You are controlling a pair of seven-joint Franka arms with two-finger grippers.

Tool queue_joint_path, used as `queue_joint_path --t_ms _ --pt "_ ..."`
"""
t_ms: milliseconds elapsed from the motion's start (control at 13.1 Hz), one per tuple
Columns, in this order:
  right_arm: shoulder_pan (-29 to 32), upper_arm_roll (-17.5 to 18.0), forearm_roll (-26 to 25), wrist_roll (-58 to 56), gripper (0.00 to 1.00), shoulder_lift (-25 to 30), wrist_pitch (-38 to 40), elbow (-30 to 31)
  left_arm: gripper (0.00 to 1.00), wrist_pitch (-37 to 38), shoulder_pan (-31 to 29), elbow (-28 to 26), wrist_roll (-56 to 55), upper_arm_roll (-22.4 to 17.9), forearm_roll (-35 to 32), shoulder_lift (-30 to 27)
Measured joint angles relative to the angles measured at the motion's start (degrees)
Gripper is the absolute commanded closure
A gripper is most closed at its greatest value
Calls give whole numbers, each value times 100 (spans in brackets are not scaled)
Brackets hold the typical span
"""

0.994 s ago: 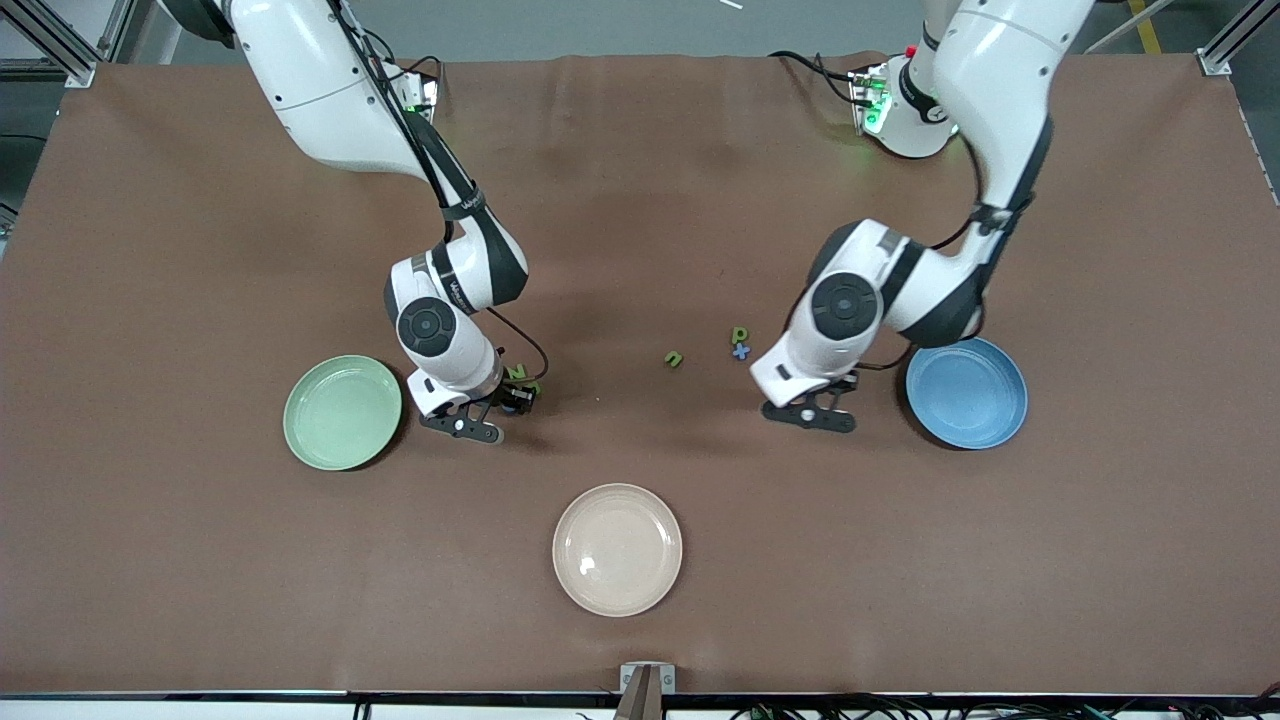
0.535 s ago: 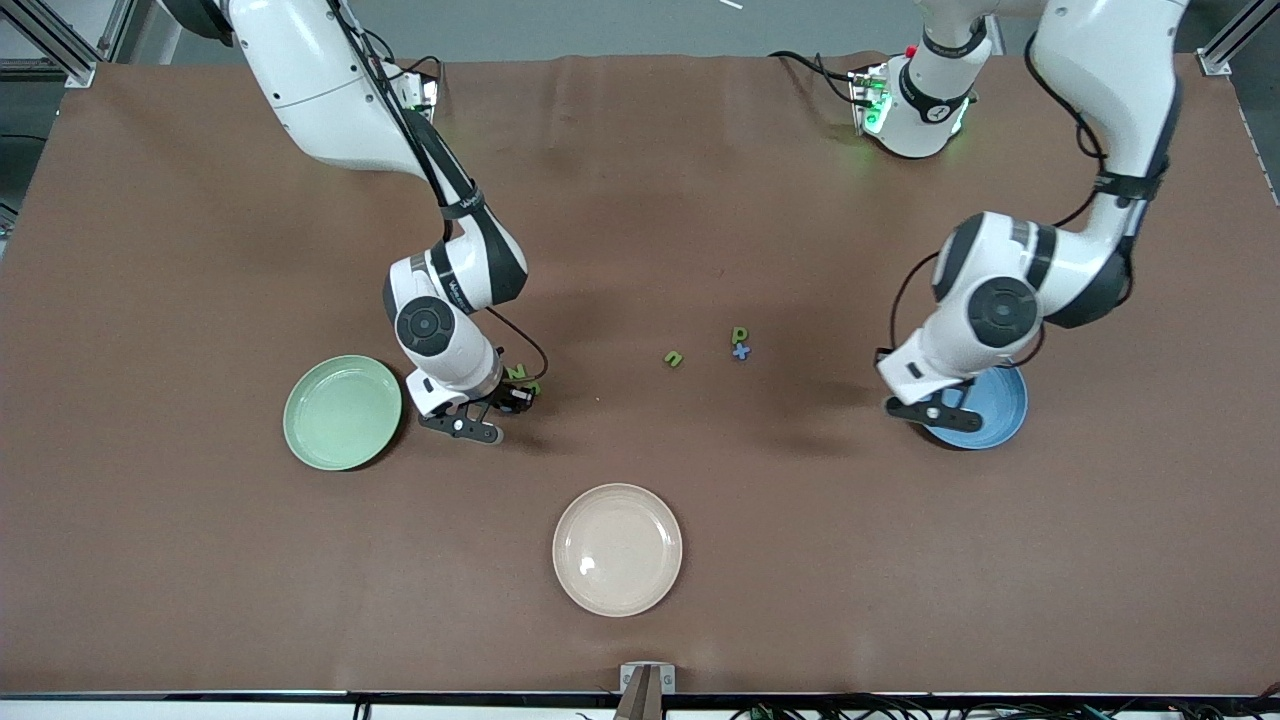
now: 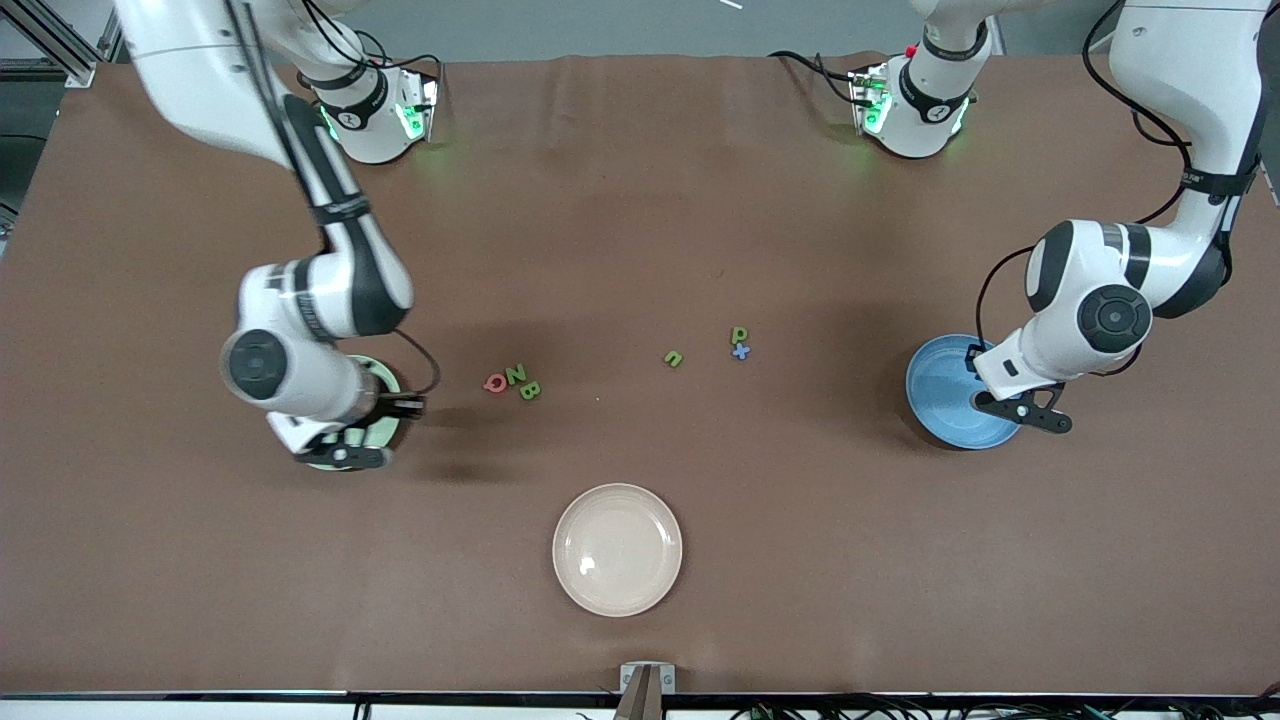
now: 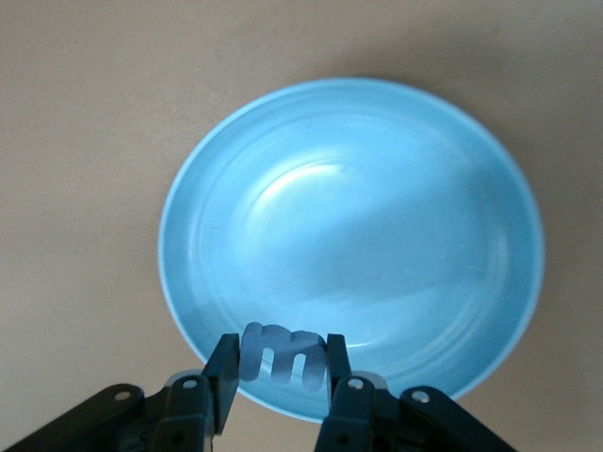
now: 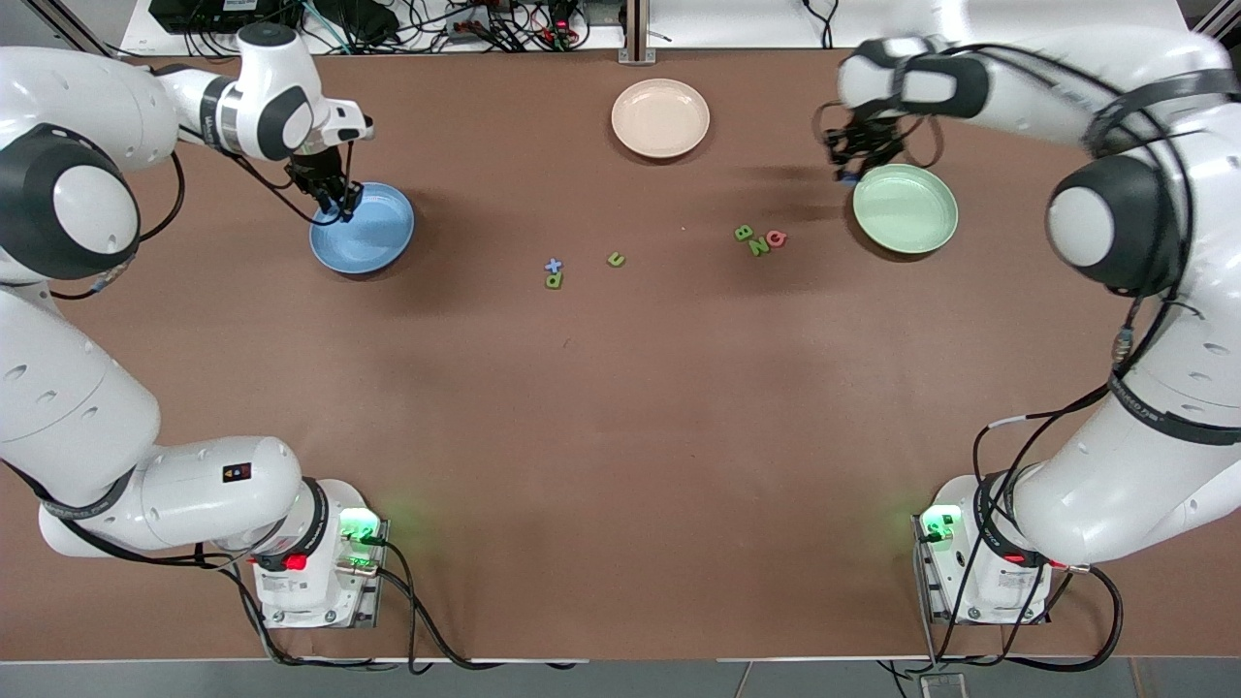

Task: Sort upper and lower case letters into plates
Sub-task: 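Carry the m to the blue plate while the right gripper carries G to green plate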

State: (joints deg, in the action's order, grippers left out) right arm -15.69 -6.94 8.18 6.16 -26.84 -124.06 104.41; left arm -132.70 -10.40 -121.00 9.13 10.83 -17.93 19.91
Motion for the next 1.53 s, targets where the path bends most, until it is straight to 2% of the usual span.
queue_joint_path --t_ms 153,382,841,918,994,1071,1300,1453,1529 --pt "366 -21 -54 -624 98 106 3 209 78 -246 -92 -148 16 5 -233 39" --pt "626 -33 -176 -983 98 119 -291 569 77 -565 -238 -251 294 11 -363 171" --pt "637 -25 -193 -1115 97 96 -2093 1889 75 -940 -337 -259 553 18 -381 424" --pt "636 -21 -194 -1116 85 106 -2226 1975 71 -948 -337 -259 553 22 -383 439" --pt "637 -21 -195 -1116 45 124 -2228 1984 68 -949 -337 -259 554 24 -383 442" --pt "636 -21 -195 -1116 0 122 -2226 1984 66 -949 -337 -259 554 24 -383 443" --pt "637 -21 -195 -1116 0 125 -2027 1883 66 -949 -337 -260 554 24 -383 458" --pt "633 1 -189 -1024 0 159 -1121 1341 63 -949 -337 -261 554 24 -383 486" --pt "615 28 -188 -809 0 193 -587 968 48 -949 -337 -261 554 24 -384 498"
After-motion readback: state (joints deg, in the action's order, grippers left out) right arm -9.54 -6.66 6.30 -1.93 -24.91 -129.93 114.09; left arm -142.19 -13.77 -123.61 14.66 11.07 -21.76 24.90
